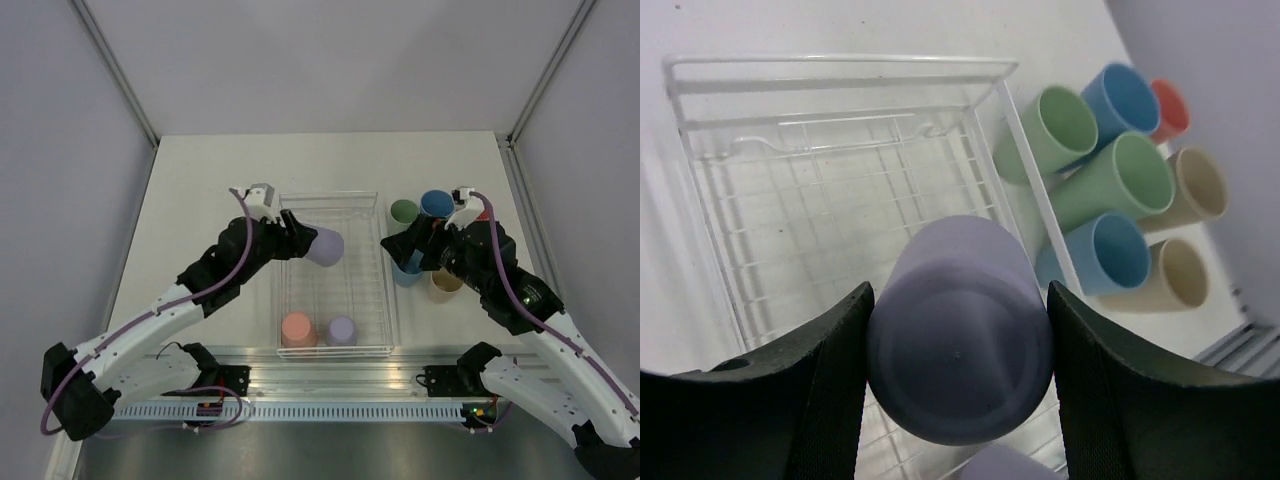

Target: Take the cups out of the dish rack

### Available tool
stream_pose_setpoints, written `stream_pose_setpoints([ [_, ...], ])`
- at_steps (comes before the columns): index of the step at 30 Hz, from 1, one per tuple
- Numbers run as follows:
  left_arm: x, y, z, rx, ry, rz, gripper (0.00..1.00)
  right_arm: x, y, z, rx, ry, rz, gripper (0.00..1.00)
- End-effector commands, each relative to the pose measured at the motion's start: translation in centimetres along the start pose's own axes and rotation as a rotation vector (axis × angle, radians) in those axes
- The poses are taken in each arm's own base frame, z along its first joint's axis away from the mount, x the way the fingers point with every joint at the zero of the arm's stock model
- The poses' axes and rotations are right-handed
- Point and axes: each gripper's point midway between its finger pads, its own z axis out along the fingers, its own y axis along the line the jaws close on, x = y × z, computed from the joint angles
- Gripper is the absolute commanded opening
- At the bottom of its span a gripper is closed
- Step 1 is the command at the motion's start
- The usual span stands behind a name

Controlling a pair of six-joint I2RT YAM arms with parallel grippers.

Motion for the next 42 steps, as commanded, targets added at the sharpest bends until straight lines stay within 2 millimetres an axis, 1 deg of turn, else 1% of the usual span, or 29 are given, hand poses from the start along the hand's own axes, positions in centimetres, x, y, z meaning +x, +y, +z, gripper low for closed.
stream_pose_setpoints([
  [1,-3.1,-3.4,-1.6,0.306,-0.102,-0.301,0.02,0.5,6.0,-0.3,-0.345,0.020,0.067,0.98],
  [2,-4.5,-3.5,-2.0,0.351,-0.147,-0.358,0.02,1.7,6.3,-0.1,-0.393,0.056,0.077,0.98],
  [3,-3.6,-3.8,-2.4,0.400,-0.115,-0.372,0.02,2.2,7.5,-0.7,-0.472,0.080,0.088,0.98],
  [4,-3.8,-3.9,-2.7,0.429,-0.122,-0.398,0.02,2.4,8.2,-0.7,-0.530,0.078,0.111,0.98],
  [5,-4.9,-4.5,-3.4,0.499,-0.148,-0.445,0.02,2.5,8.7,-0.7,-0.563,0.086,0.123,0.98],
  [6,-4.3,-4.2,-3.3,0.516,-0.146,-0.476,0.02,2.7,9.5,-1.0,-0.622,0.099,0.123,0.98],
  [7,-4.3,-4.2,-3.5,0.542,-0.151,-0.508,0.02,2.7,9.9,-1.1,-0.651,0.106,0.144,0.98],
  [8,-4.4,-4.4,-3.8,0.579,-0.134,-0.571,0.02,3.3,9.8,-0.8,-0.662,0.126,0.155,0.98],
  [10,-4.5,-4.6,-4.0,0.641,-0.158,-0.611,0.02,3.5,10.2,-0.8,-0.696,0.133,0.155,0.98],
  [12,-4.5,-4.7,-4.2,0.683,-0.156,-0.657,0.02,3.5,10.2,-0.8,-0.700,0.130,0.152,0.98],
  [14,-3.9,-4.6,-3.8,0.690,-0.131,-0.700,0.02,3.3,10.3,-0.9,-0.701,0.122,0.136,0.98],
  [15,-4.1,-4.8,-3.8,0.712,-0.136,-0.719,0.02,3.2,10.4,-0.8,-0.696,0.126,0.131,0.98],
  [21,-3.6,-4.9,-3.7,0.757,-0.118,-0.774,0.02,3.4,10.3,-0.8,-0.695,0.133,0.104,0.98],
  [24,-3.5,-4.8,-3.5,0.757,-0.114,-0.793,0.02,2.8,10.6,-1.4,-0.699,0.116,0.070,0.96],
  [26,-3.3,-4.5,-3.3,0.748,-0.115,-0.797,0.02,2.5,10.2,-1.6,-0.667,0.111,0.036,0.96],
  [27,-3.4,-4.5,-3.4,0.751,-0.117,-0.796,0.02,2.5,9.6,-1.6,-0.628,0.105,0.012,0.96],
  [28,-3.3,-4.4,-3.4,0.749,-0.117,-0.797,0.02,2.0,9.6,-1.9,-0.617,0.089,-0.008,0.96],
  [29,-3.3,-4.4,-3.4,0.748,-0.119,-0.796,0.02,1.8,9.4,-2.0,-0.601,0.082,-0.020,0.96],
  [30,-3.3,-4.4,-3.4,0.748,-0.118,-0.797,0.02,1.7,8.8,-1.9,-0.555,0.080,-0.028,0.97],
  [33,-3.2,-4.3,-3.4,0.748,-0.117,-0.799,0.02,2.0,7.9,-1.5,-0.512,0.085,-0.061,0.96],
  [35,-3.3,-4.5,-3.5,0.756,-0.114,-0.801,0.02,2.4,7.8,-1.2,-0.515,0.097,-0.054,0.96],
  [36,-3.3,-4.5,-3.5,0.761,-0.112,-0.803,0.02,2.4,8.1,-1.2,-0.536,0.090,-0.053,0.95],
  [38,-3.3,-4.8,-3.5,0.779,-0.099,-0.816,0.02,3.3,8.5,-0.8,-0.578,0.121,-0.036,0.92],
  [39,-3.3,-4.8,-3.4,0.781,-0.097,-0.824,0.02,3.3,8.5,-0.5,-0.581,0.118,-0.027,0.91],
  [40,-3.3,-5.0,-3.4,0.791,-0.094,-0.826,0.02,3.7,9.0,-0.7,-0.622,0.136,-0.020,0.89],
  [41,-3.4,-5.2,-3.4,0.802,-0.089,-0.829,0.02,3.4,9.8,-0.7,-0.666,0.125,-0.005,0.88],
  [42,-3.4,-5.5,-3.4,0.811,-0.080,-0.835,0.02,3.9,9.9,-0.7,-0.681,0.144,0.007,0.84],
])
